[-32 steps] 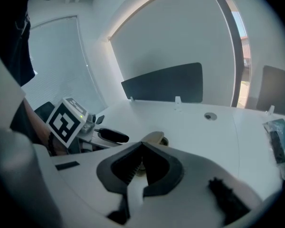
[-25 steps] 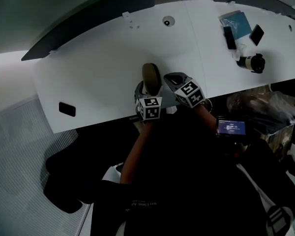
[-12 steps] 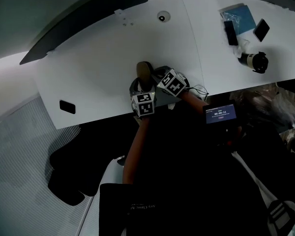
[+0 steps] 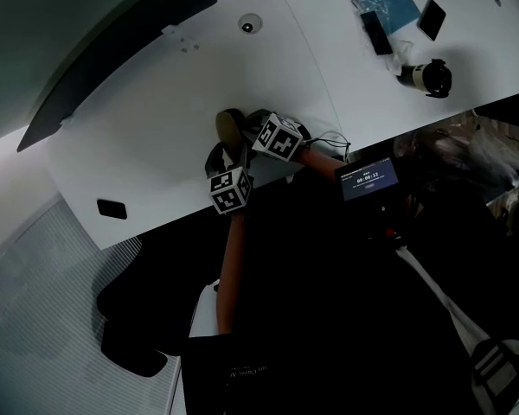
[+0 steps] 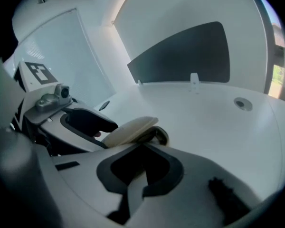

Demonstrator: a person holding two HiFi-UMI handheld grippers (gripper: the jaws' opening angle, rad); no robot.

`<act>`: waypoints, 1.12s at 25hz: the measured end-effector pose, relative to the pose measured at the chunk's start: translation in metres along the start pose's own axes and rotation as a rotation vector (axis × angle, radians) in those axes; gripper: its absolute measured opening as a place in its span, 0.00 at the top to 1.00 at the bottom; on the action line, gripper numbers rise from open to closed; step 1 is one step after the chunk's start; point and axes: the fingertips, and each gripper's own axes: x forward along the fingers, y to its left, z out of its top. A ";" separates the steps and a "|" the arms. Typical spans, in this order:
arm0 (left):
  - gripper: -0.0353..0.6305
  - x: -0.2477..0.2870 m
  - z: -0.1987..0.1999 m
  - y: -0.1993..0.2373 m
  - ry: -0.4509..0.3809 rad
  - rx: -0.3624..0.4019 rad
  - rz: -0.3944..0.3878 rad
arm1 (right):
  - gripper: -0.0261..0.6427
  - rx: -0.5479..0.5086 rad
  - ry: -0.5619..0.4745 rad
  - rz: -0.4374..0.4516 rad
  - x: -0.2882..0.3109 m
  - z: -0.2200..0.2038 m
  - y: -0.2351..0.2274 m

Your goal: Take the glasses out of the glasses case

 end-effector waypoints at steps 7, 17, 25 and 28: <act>0.56 -0.012 0.007 0.006 -0.044 -0.074 -0.086 | 0.95 -0.010 0.089 0.032 0.022 -0.019 0.014; 0.86 -0.047 0.003 0.048 -0.145 -0.198 -0.131 | 0.95 -0.029 0.100 0.002 0.033 -0.018 0.017; 0.87 -0.034 -0.028 0.097 -0.069 -0.259 -0.090 | 0.95 -0.023 0.130 -0.015 0.036 -0.018 0.016; 0.86 -0.024 -0.041 0.103 -0.013 -0.290 -0.102 | 0.95 -0.002 0.129 0.000 0.035 -0.018 0.015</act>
